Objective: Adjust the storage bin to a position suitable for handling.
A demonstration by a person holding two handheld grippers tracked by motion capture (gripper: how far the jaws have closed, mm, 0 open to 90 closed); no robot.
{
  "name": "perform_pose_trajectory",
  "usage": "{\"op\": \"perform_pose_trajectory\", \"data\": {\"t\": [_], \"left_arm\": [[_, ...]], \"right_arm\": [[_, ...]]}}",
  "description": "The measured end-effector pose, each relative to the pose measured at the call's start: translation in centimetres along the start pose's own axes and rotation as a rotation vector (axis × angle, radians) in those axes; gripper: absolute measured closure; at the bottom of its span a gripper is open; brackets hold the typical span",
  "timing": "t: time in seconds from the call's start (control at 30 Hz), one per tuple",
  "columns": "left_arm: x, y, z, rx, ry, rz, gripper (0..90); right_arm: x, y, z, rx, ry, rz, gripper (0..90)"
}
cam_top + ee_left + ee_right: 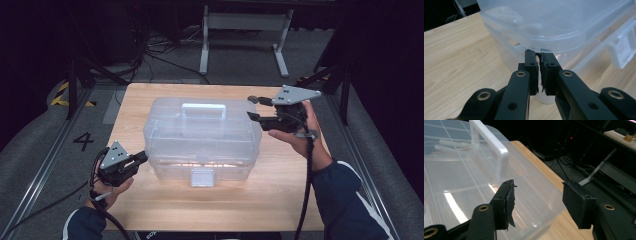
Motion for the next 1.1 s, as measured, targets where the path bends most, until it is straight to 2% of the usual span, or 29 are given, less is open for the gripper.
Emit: {"op": "perform_pose_trajectory", "data": {"t": [0.1, 0.2, 0.37, 0.57, 0.7, 0.73, 1.0, 1.1], "left_arm": [[-0.3, -0.1, -0.1, -0.007, 0.003, 0.008, 85.3], [-0.5, -0.2, -0.2, -0.007, 0.000, 0.013, 85.7], [-0.7, -0.2, -0.2, -0.010, 0.006, 0.016, 85.8], [-1.1, -0.3, -0.3, -0.012, 0.005, 0.023, 85.8], [-1.3, -0.4, -0.4, -0.016, 0.007, 0.028, 85.7], [-1.4, -0.4, -0.4, -0.015, 0.006, 0.034, 85.7], [-2.1, -0.4, -0.7, -0.022, 0.010, 0.056, 85.7], [-2.3, -0.4, -0.7, -0.023, 0.001, 0.059, 85.7]], "right_arm": [[1.3, -1.7, 0.5, 0.043, 0.050, 0.053, 43.7], [2.5, -2.7, 0.6, 0.071, 0.056, 0.061, 43.7], [4.7, -3.4, 0.7, 0.081, 0.075, 0.062, 43.6], [7.5, -2.7, 0.3, 0.060, 0.072, 0.049, 42.6], [8.4, -2.1, 0.1, 0.041, 0.074, 0.027, 42.7], [9.2, -1.6, 0.0, 0.034, 0.058, -0.008, 42.8], [10.6, -0.4, -0.7, -0.013, 0.031, -0.030, 42.3], [10.9, 0.2, -1.1, -0.032, 0.038, -0.029, 42.3]]}}
Point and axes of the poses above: each handheld gripper's, and its own axes: y roughly forward along the jaws, x roughly out of its underside, z roughly to its right, the point moved 4 cm from there along y, roughly forward along the jaws, and after that the axes turned 8 degrees about -x, right-handed, at the moved point
